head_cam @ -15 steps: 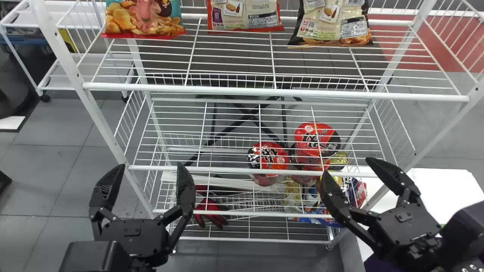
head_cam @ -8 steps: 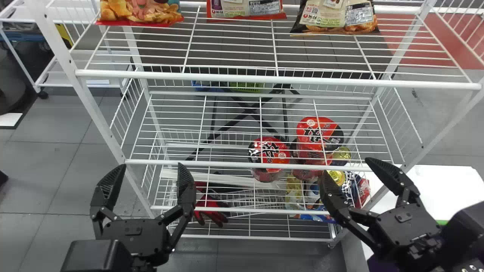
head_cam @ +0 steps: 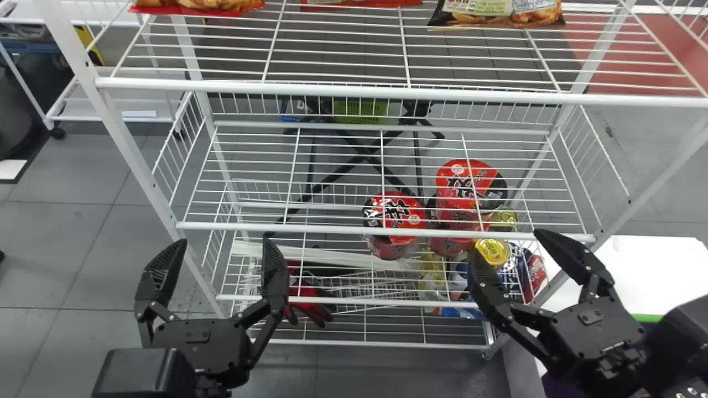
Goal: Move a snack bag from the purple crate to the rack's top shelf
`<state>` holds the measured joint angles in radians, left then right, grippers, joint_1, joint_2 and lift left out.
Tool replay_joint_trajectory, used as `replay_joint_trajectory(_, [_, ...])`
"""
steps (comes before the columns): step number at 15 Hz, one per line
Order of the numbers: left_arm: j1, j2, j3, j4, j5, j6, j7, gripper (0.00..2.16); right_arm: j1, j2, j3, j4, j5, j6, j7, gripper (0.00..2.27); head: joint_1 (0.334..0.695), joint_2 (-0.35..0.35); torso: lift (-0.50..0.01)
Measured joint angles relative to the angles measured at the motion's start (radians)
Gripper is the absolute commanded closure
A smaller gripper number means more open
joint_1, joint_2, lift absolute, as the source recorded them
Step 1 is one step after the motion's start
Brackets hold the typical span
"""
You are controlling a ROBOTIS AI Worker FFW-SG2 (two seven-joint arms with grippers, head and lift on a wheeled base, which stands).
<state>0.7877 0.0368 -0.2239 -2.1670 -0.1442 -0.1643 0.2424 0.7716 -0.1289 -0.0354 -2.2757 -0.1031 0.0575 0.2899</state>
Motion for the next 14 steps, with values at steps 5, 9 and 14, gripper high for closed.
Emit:
replay_joint_trajectory(5, [-0.006, 0.001, -0.001, 0.001, 0.000, 0.007, 0.000, 0.09, -0.003, -0.001, -0.002, 0.003, -0.007, 0.000, 0.000, 0.15, 0.695, -0.033, -0.335])
replay_joint_trajectory(9, [-0.008, 0.001, 0.000, 0.003, 0.001, 0.007, 0.000, 0.09, -0.008, -0.001, -0.006, 0.014, -0.015, -0.003, -0.002, 0.15, 0.695, -0.036, -0.350])
replay_joint_trajectory(14, [-0.016, 0.000, 0.000, 0.012, 0.006, 0.007, 0.001, 0.09, -0.014, -0.001, -0.009, 0.023, -0.028, -0.006, -0.002, 0.15, 0.695, -0.039, -0.370])
